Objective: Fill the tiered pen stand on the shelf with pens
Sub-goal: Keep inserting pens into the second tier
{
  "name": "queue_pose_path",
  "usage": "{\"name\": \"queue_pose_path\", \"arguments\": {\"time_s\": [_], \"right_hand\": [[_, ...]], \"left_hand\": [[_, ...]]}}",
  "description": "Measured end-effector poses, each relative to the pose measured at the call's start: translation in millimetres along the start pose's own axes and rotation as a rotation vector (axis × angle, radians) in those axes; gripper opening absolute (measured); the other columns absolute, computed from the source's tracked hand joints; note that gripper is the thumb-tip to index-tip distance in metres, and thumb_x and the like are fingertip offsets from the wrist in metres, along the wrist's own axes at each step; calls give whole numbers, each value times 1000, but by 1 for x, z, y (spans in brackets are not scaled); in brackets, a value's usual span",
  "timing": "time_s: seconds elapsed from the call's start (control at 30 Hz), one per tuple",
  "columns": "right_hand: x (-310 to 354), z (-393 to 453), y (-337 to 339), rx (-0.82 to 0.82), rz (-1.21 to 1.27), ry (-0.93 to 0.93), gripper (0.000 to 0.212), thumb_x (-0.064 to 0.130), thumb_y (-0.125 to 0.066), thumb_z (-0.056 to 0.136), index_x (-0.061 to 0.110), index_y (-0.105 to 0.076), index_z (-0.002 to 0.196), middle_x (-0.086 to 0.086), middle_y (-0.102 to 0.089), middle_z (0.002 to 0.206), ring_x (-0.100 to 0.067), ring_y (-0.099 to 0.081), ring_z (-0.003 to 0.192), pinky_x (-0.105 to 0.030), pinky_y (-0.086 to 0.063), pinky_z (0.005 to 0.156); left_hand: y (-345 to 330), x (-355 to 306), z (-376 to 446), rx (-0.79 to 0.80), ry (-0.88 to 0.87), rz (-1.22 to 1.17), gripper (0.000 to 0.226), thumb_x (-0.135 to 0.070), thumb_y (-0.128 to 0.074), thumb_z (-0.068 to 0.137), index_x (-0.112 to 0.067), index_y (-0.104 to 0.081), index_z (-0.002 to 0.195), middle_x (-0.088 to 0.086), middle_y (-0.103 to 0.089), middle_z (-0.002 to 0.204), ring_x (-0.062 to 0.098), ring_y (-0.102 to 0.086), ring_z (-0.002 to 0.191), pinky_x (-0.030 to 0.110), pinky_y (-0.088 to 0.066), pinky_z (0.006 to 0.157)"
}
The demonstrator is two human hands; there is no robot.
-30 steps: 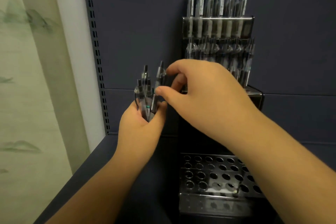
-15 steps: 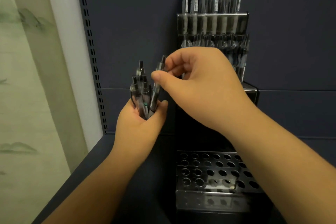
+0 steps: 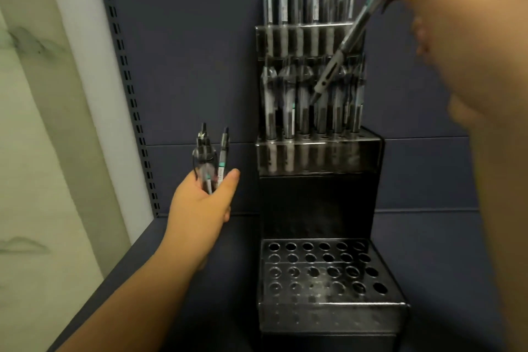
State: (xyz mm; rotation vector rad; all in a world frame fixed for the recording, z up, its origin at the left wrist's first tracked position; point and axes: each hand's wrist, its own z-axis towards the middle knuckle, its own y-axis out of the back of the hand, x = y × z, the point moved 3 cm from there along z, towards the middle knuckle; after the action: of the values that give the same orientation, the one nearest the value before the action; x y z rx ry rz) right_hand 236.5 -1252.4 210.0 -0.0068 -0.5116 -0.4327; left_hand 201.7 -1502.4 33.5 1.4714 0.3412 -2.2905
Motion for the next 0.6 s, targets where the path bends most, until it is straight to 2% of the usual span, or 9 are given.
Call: {"name": "queue_pose_path", "arguments": {"time_s": [0.13,0.27,0.47,0.6], "right_hand": [[2,1,-1,31,-46,64,24,45,-60,98,37,-52,77,14,-60,66,2,-58,54,-10,-43,56],[-6,3,-10,63,-94,49,24,42,-67,95,30,-62,75,8,-66,65,-2,-61,50,-12,-45,51],[-15,2,-23,116,-137,-12,23,46,-71,92,25,-70,82,7,-71,72,0,-59,54,-25,-51,61],[-16,-1,-30,121,-158,-39,23,48,-71,91,25,-75,91,7,-74,79,-5,-69,70,-32,-61,75]], "left_hand": [[-2,1,-2,12,-3,68,25,-32,-65,94,-15,-51,83,3,-48,54,14,-45,49,17,-41,46],[-2,1,-2,16,-31,128,25,-33,-64,95,-14,-52,84,2,-50,53,8,-47,44,14,-40,44],[0,0,-2,15,-31,146,24,-32,-65,94,-13,-53,85,4,-52,58,7,-49,46,12,-41,46],[0,1,-2,28,-27,159,24,-34,-64,94,-13,-55,89,4,-54,60,6,-50,46,13,-43,46]]}}
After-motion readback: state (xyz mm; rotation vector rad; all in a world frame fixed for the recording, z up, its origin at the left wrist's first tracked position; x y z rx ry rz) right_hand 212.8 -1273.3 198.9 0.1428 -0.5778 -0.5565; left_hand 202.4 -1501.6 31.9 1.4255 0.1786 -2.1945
